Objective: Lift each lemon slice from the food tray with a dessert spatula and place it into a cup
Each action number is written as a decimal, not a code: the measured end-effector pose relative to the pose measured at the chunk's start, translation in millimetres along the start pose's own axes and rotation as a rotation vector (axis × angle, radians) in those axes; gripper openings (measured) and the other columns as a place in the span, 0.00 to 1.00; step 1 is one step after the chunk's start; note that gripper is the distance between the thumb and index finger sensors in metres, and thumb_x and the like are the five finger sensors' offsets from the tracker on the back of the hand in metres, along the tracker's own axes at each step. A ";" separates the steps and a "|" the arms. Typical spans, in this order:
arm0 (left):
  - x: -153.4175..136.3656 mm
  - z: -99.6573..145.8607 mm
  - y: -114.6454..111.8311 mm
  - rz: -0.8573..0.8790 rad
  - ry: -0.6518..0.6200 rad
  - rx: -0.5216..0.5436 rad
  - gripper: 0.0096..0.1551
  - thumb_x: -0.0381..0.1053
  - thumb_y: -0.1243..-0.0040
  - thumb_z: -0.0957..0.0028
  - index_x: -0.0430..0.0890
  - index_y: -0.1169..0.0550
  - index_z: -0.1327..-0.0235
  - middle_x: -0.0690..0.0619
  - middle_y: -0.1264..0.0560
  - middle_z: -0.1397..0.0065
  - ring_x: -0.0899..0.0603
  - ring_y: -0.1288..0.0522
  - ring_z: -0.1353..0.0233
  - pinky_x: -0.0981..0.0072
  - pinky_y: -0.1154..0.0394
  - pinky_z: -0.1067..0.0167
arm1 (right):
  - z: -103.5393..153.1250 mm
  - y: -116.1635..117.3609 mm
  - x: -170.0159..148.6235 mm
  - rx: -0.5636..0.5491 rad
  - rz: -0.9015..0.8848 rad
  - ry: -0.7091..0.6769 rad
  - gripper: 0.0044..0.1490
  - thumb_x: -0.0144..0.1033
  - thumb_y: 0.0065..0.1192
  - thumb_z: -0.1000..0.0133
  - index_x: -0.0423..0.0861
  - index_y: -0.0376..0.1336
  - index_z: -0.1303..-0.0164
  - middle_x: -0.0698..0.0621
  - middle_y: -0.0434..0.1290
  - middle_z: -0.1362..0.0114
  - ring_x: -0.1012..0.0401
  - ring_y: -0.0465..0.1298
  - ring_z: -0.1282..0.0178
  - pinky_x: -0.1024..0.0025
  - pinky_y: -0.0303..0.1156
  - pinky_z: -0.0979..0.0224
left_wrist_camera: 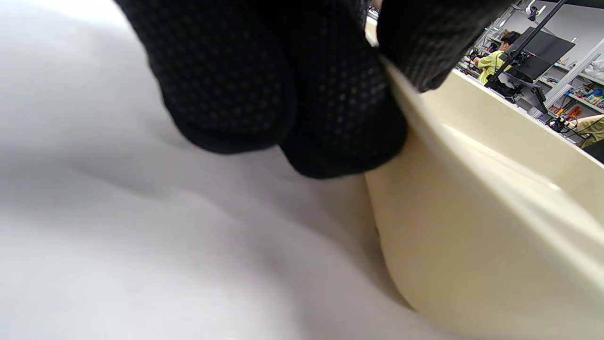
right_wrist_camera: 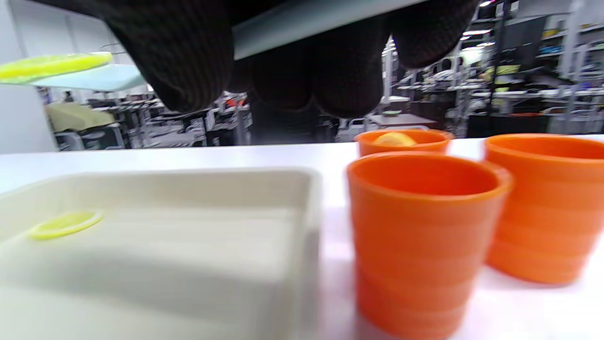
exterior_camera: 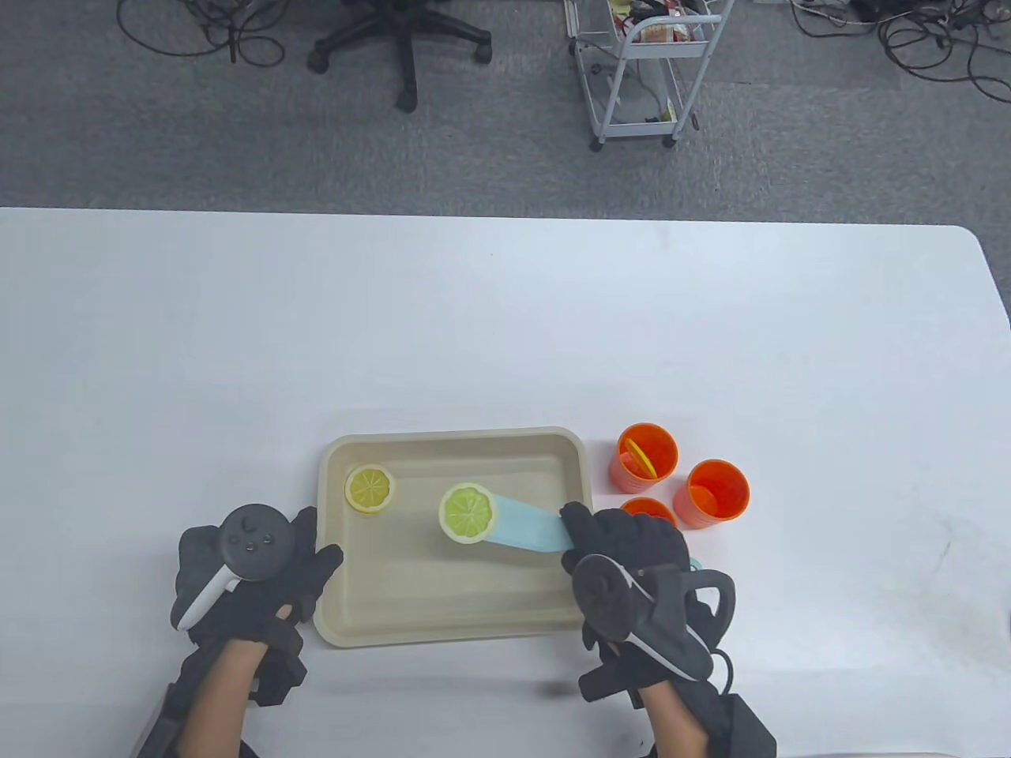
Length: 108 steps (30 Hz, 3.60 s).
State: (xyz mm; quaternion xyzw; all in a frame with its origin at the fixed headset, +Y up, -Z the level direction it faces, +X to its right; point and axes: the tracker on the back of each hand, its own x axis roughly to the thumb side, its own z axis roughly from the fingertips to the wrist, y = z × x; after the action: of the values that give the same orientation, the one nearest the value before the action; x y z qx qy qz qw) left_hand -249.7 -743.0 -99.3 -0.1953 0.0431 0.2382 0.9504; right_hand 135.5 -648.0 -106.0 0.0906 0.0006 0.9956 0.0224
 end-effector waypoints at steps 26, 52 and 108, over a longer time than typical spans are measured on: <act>-0.3 -0.4 -0.7 0.001 0.002 -0.003 0.43 0.58 0.38 0.37 0.35 0.37 0.19 0.53 0.16 0.45 0.56 0.12 0.57 0.65 0.12 0.58 | 19.4 5.1 -174.2 0.112 -0.189 0.694 0.37 0.44 0.74 0.44 0.55 0.63 0.23 0.50 0.72 0.28 0.51 0.76 0.30 0.39 0.59 0.18; -0.9 -0.6 -0.8 0.000 0.003 -0.002 0.43 0.59 0.38 0.37 0.35 0.37 0.19 0.53 0.16 0.46 0.57 0.12 0.57 0.65 0.12 0.58 | 26.9 14.6 -194.8 0.167 -0.261 0.920 0.33 0.38 0.80 0.46 0.51 0.68 0.29 0.49 0.73 0.30 0.51 0.76 0.33 0.39 0.60 0.20; -0.7 -0.8 -0.8 0.007 0.000 -0.014 0.43 0.58 0.38 0.36 0.35 0.37 0.19 0.53 0.16 0.46 0.56 0.12 0.57 0.65 0.12 0.59 | -17.8 59.2 45.7 0.173 -0.123 -0.025 0.38 0.47 0.71 0.42 0.48 0.62 0.22 0.50 0.76 0.32 0.56 0.81 0.42 0.48 0.71 0.28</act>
State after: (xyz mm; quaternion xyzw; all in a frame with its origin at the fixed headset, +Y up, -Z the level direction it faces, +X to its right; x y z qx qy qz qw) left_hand -249.9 -744.3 -99.6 -0.2016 0.0420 0.2419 0.9482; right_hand 84.8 -705.0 -115.0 0.1046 0.0918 0.9874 0.0754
